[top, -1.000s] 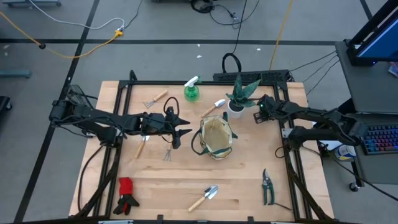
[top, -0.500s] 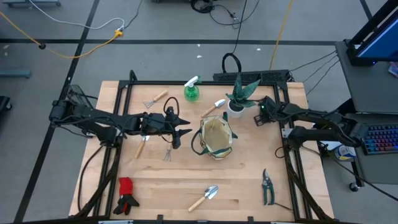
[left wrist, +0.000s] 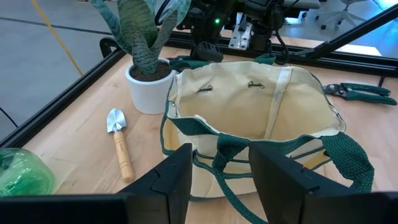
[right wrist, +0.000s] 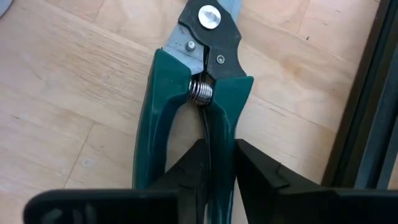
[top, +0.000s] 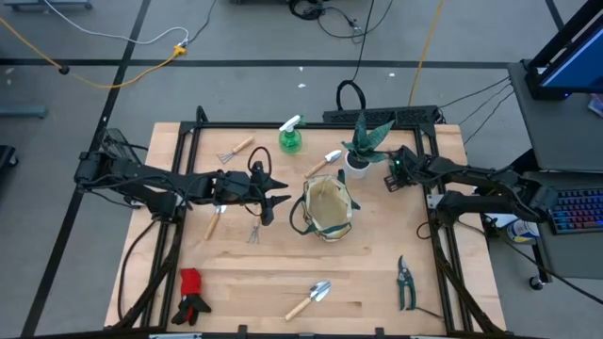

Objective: Pick & Place Garden tools in Gardening bag
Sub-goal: Put the top green shear scissor into the gardening bag

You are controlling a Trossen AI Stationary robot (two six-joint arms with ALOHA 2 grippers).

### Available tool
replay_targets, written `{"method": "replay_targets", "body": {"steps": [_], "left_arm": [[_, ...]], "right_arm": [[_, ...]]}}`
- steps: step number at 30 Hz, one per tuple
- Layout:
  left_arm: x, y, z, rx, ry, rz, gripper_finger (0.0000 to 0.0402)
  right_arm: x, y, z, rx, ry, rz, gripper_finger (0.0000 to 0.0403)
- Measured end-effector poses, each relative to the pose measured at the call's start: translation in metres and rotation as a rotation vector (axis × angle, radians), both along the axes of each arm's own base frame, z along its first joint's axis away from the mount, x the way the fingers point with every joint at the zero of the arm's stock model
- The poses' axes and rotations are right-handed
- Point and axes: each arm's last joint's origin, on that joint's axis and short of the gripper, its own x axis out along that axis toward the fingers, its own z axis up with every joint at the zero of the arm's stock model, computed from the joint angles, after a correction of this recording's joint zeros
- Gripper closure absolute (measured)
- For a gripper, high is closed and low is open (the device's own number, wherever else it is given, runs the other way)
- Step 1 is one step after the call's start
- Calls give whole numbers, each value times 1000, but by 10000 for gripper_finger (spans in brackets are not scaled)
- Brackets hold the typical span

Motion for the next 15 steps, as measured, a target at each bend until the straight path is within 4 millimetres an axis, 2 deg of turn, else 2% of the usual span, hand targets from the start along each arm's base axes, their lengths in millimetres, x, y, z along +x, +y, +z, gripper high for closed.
{"method": "replay_targets", "body": {"steps": [15], "left_arm": [[0,0,0,-4,-1,2,238]], "right_arm": [[-5,5,12,-43,-81,1,342]]}}
